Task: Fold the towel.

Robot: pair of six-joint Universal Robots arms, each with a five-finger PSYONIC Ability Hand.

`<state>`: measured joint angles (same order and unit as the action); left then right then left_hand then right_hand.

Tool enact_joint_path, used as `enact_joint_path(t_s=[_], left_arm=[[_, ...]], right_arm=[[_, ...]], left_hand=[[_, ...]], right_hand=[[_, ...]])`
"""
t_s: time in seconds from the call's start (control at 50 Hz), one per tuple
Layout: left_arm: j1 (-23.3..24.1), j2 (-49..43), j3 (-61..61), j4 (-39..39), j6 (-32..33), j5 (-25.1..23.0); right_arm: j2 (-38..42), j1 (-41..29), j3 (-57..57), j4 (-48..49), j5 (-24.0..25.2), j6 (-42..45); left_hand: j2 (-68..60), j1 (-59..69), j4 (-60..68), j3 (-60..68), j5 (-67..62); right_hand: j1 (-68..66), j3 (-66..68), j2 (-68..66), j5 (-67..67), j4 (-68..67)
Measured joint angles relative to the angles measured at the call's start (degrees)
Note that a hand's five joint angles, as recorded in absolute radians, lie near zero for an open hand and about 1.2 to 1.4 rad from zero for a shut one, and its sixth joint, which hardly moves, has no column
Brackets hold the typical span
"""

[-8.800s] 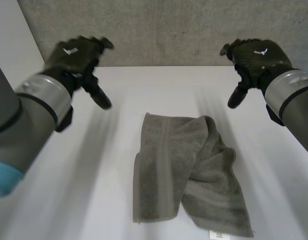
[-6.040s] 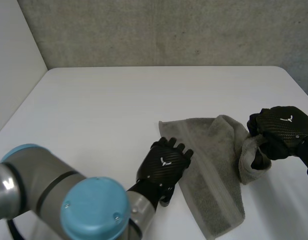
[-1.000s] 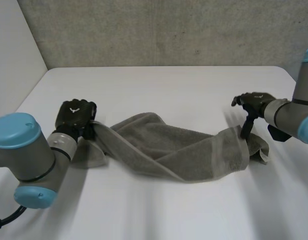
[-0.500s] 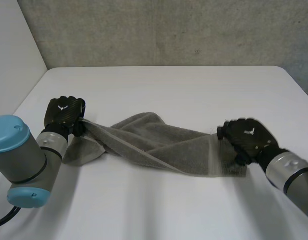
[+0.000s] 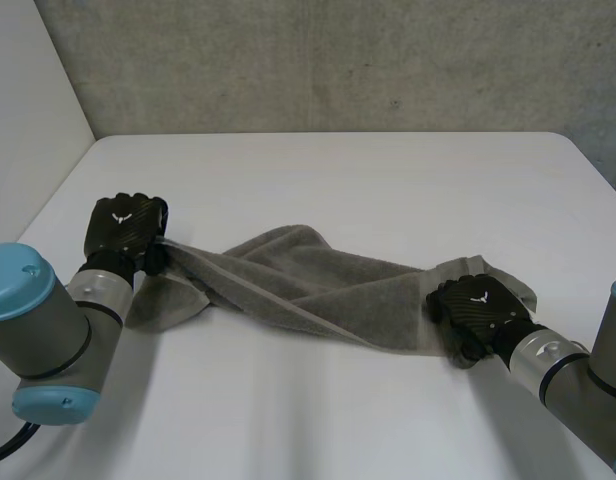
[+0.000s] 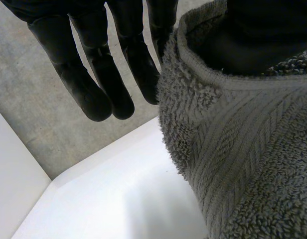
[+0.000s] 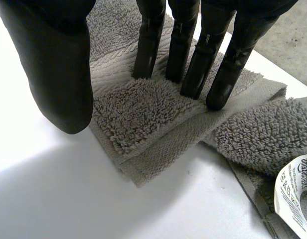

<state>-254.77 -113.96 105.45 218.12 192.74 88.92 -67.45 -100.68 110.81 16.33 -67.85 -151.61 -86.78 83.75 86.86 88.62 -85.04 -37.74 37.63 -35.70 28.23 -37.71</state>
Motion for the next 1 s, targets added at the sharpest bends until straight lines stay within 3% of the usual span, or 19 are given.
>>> enact_joint_path(t_s=[0.24,0.58,1.0], left_arm=[[0.2,0.4,0.7,1.3,0.1,0.0],[0.5,0.6,1.2,1.5,0.2,0.0],[0.7,0.9,1.6,1.5,0.2,-0.1]], right_arm=[[2.6,0.3,-1.1,2.1,-1.0,2.0],[2.5,0.4,-1.1,2.6,-2.0,2.1],[2.2,-0.2,-2.0,3.5,-2.4,1.4]], left_hand=[[0.0,0.0,0.0,0.0,0.0],[0.0,0.0,0.0,0.0,0.0],[0.0,0.0,0.0,0.0,0.0]], right_hand=[[-21.1,18.0,0.0,15.3,-20.3],[-24.0,25.9,0.0,18.9,-28.3],[-26.7,27.2,0.0,26.7,-28.5]])
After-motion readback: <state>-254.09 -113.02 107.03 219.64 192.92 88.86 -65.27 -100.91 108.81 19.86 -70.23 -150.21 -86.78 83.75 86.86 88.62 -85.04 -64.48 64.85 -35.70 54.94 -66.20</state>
